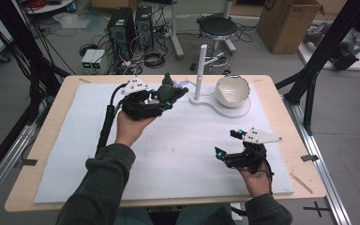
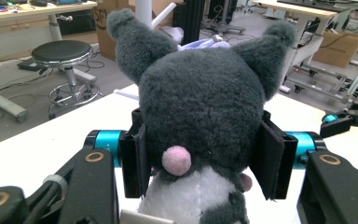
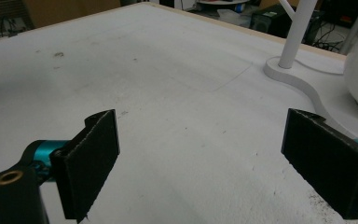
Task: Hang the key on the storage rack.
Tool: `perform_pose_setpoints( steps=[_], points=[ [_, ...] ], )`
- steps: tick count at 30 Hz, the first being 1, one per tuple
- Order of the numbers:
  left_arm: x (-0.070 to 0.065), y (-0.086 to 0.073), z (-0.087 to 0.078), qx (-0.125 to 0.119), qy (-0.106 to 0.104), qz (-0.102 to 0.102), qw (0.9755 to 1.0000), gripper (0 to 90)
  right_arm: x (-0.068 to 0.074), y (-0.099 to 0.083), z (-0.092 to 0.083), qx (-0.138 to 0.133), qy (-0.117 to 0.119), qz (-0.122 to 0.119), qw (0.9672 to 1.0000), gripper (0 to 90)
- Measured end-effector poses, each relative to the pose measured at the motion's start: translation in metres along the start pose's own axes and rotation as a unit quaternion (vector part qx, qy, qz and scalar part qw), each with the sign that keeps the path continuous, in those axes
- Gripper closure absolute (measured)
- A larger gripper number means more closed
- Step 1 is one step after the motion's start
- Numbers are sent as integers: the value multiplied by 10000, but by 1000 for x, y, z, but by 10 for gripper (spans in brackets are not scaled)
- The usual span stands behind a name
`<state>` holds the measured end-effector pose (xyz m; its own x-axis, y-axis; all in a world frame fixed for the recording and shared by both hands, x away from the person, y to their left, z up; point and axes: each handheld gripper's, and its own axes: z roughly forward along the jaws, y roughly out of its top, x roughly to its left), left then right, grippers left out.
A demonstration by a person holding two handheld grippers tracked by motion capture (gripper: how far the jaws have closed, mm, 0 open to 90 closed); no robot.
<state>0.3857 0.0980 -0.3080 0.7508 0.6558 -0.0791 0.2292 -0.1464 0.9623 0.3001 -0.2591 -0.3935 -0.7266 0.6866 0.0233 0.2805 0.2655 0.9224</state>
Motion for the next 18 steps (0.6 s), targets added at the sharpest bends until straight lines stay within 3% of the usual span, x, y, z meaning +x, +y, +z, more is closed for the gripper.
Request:
perform_pose_setpoints(
  steps=[18],
  points=[
    [2,10,39,8,136,-86,9999,460,-1,0,-2,-42,5,53,10000,105]
  ],
)
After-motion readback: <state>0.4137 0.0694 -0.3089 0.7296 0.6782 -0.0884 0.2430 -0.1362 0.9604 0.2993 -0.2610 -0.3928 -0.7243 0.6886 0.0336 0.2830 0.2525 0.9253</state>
